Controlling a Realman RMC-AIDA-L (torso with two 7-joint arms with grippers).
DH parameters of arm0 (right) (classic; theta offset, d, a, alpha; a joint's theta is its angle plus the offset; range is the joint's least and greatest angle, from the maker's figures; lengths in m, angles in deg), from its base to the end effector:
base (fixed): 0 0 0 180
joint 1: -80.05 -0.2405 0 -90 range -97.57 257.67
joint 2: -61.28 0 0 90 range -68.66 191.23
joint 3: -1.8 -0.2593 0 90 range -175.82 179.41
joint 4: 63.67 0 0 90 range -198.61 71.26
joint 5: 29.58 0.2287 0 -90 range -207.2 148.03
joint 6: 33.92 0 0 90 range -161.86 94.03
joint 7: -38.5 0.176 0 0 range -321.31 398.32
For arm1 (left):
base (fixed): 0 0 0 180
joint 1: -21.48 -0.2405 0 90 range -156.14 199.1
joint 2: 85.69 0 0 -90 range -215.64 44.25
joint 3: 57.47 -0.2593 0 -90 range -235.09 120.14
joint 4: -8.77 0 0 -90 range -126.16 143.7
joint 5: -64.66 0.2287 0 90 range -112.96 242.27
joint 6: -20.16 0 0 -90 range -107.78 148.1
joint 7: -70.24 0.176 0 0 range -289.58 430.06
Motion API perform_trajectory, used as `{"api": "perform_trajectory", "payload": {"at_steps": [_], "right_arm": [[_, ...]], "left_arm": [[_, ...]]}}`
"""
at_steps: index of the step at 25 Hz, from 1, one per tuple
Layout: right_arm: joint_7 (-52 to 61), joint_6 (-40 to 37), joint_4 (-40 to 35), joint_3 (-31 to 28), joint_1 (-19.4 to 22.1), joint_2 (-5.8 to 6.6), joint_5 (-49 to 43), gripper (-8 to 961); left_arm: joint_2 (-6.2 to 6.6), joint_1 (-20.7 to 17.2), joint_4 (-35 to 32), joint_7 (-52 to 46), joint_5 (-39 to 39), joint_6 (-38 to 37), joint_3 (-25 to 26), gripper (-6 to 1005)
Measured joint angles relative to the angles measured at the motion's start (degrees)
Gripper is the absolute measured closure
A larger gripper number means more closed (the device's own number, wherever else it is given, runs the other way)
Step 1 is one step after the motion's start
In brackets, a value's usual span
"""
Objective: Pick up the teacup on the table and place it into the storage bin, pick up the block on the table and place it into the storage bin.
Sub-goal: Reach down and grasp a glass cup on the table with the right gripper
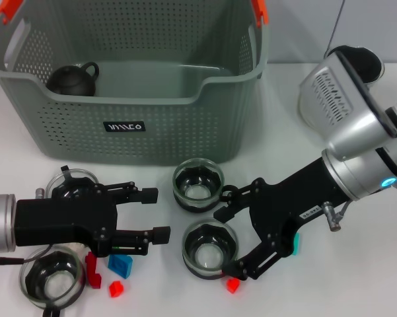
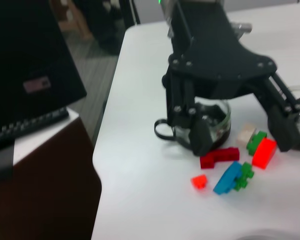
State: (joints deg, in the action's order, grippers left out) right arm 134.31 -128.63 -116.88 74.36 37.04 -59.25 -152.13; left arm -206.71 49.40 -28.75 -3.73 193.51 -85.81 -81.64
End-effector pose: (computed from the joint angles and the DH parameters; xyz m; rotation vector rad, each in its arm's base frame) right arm 0.1471 0.3479 -0.0866 2.9590 -0.0689 -0.0254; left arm -0.2784 0.2955 -0.0263 -2.8480 -0.6616 -0.8348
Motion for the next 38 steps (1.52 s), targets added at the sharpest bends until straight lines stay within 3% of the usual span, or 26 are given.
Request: {"api": "perform_trajectory", "payload": {"at_steps": [22,38], "right_arm": [[5.98,14.21,-0.36,22.87,-1.17,-0.65,-1.1,8],[8.61,19.09,-0.63,28.64,-1.46,-1.02,-1.11,9]], "left_arm": [[-0.26,-0.42,0.69,2.78,-0.54,-0.7,0.62,166],[-0.27,-0.8,0.69,2.78,-0.94,-0.29,0.74,167]]}}
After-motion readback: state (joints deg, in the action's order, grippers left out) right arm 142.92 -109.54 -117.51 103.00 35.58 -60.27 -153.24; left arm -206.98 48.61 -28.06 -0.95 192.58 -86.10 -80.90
